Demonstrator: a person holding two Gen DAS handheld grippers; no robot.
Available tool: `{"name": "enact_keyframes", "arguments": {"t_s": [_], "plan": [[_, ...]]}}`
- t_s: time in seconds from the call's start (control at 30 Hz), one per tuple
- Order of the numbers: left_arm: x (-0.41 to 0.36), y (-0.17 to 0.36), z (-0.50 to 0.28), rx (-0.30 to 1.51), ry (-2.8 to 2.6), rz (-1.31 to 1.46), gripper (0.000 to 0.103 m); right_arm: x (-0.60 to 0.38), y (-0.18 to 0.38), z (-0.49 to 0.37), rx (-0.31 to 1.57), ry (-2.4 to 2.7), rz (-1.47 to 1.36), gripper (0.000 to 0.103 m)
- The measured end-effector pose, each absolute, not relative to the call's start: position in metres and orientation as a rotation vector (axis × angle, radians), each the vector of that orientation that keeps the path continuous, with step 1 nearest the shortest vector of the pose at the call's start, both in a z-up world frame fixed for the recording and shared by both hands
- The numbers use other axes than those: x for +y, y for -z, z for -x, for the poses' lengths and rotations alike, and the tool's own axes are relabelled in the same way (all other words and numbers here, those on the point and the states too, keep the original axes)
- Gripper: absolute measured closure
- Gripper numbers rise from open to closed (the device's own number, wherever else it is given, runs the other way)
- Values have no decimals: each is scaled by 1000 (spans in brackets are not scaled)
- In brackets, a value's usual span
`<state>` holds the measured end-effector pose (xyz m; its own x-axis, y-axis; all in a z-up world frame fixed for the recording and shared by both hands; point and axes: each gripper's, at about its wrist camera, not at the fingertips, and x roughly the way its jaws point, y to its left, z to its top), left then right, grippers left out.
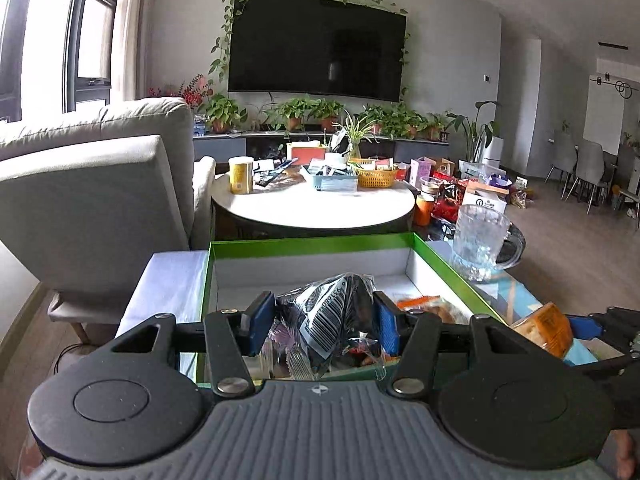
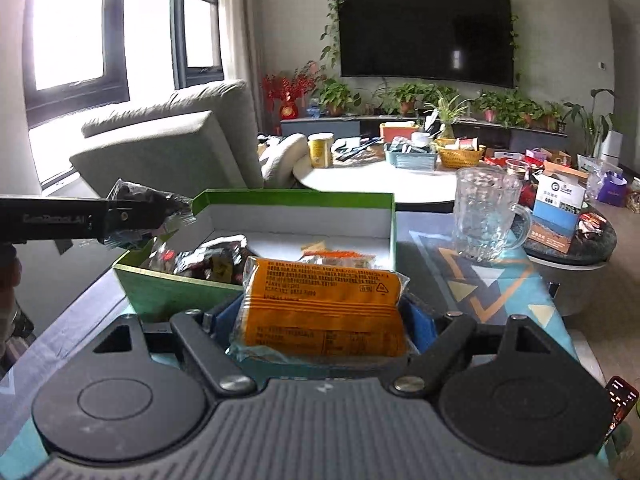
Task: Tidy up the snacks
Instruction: 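Carry both packets over the green box and open both tools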
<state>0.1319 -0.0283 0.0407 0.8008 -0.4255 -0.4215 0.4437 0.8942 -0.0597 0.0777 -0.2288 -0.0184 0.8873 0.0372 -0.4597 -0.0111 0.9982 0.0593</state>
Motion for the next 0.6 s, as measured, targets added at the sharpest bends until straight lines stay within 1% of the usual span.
{"name": "enact_keyframes", "arguments": {"t_s": [0.33,0.6], "plan": [[-39,-34,-161,468,468,-49,53,-233,2,-96,415,9,-89,19],[-49,-20,-184,518,460,-68,52,-233,4,-109,428,0,-111,19]]}}
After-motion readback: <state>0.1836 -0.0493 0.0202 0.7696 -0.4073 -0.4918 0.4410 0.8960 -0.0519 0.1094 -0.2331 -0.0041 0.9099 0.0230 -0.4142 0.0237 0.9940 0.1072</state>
